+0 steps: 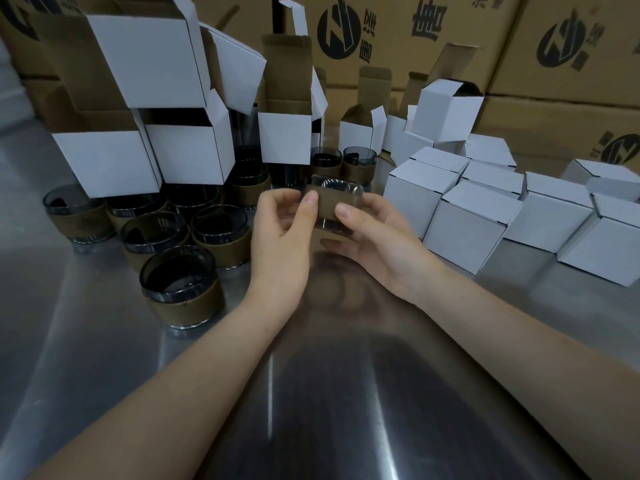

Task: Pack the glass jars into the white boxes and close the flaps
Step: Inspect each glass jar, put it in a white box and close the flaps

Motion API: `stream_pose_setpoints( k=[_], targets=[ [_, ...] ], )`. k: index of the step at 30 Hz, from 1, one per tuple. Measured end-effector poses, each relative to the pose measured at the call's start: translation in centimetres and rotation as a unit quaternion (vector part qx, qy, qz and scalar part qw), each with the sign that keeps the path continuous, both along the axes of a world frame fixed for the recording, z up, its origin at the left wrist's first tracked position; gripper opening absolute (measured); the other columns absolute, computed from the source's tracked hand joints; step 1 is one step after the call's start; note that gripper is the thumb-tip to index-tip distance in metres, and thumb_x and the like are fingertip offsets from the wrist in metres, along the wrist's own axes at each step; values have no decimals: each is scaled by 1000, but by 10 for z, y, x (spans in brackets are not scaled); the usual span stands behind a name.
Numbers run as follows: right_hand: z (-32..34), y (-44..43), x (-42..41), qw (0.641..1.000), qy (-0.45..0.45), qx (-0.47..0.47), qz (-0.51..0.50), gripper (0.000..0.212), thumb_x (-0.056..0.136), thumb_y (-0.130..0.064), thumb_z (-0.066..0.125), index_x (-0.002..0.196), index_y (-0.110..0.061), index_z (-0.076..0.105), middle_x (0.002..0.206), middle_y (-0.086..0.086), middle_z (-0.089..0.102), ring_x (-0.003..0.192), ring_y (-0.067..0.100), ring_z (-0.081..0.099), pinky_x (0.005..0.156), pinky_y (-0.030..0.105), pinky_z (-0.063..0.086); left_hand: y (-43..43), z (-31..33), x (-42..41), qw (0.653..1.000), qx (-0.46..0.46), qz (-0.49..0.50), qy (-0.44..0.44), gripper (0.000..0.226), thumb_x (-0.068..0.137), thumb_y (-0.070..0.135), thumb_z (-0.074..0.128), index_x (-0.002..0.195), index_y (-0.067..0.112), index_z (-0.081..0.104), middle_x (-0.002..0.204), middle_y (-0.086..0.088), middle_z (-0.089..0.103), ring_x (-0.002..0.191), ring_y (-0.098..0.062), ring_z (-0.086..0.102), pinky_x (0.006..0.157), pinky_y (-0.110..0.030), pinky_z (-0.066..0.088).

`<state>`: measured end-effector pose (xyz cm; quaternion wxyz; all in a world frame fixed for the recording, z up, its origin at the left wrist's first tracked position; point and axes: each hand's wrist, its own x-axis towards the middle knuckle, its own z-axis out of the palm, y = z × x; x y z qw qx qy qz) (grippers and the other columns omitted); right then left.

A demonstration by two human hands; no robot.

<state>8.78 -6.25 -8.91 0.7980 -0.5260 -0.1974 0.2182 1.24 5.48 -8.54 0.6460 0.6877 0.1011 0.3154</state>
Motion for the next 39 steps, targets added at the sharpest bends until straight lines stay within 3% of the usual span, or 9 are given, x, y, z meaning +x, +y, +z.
stream_pose_setpoints(
  k=[5,10,14,17,20,26,32,34,39],
  targets=[
    [-2,3,-2,996,-55,-20,-73,52,67,-17,79,111,-15,50,108,8,70,101,25,69,91,45,55,0,2,-2,997,61,33,-33,11,95,8,58,98,19,60,102,-4,62,91,-8,59,83,-24,50],
    [1,0,-7,979,-122,-96,-130,72,63,-33,87,122,-18,49,119,3,65,112,15,64,100,38,50,-4,2,-5,998,48,27,-32,16,96,13,57,105,24,63,96,15,65,90,5,61,82,-15,51],
    [3,4,-9,981,-121,-64,-140,46,79,-27,69,122,-16,54,122,7,65,117,18,62,105,43,47,-6,5,-6,1000,-8,10,-23,20,97,18,57,112,31,61,99,18,66,94,13,60,87,-12,50],
    [4,5,-12,976,-151,-71,-142,28,91,-13,58,119,-20,61,122,6,66,119,19,60,107,46,45,-4,7,-4,999,-37,-6,1,21,96,25,58,116,24,65,121,0,63,105,1,60,100,-26,49],
    [3,6,-15,969,-180,-87,-143,33,97,-4,52,115,-29,64,121,-2,67,118,13,60,107,44,45,-3,8,-4,998,-59,-30,15,25,93,29,62,116,19,66,131,-11,55,111,-9,60,105,-35,46],
    [6,4,-13,979,-143,-50,-140,31,96,0,51,110,-19,71,118,9,70,115,26,63,103,47,48,-3,8,-5,991,-116,-66,-3,26,90,19,67,115,13,67,113,-5,70,98,-6,68,80,-16,52],
    [6,2,-4,992,-62,15,-109,29,93,-2,59,121,-10,64,119,18,67,110,28,64,94,38,53,-5,9,-2,963,-250,-94,-26,38,92,15,63,127,8,49,121,-14,66,107,-24,68,96,-40,54],
    [7,0,-2,998,-44,10,-53,36,95,-11,58,130,-5,57,123,17,66,114,27,63,98,38,52,-5,10,-3,952,-282,-115,-29,31,96,17,57,123,10,44,123,-18,64,106,-27,69,96,-43,54],
    [5,1,-6,997,-16,-19,70,41,94,-27,58,127,-2,60,124,16,65,122,28,58,113,48,37,-4,8,-1,958,-262,-118,9,26,101,28,46,121,11,49,123,-19,64,108,-25,67,100,-42,51]
  ],
)
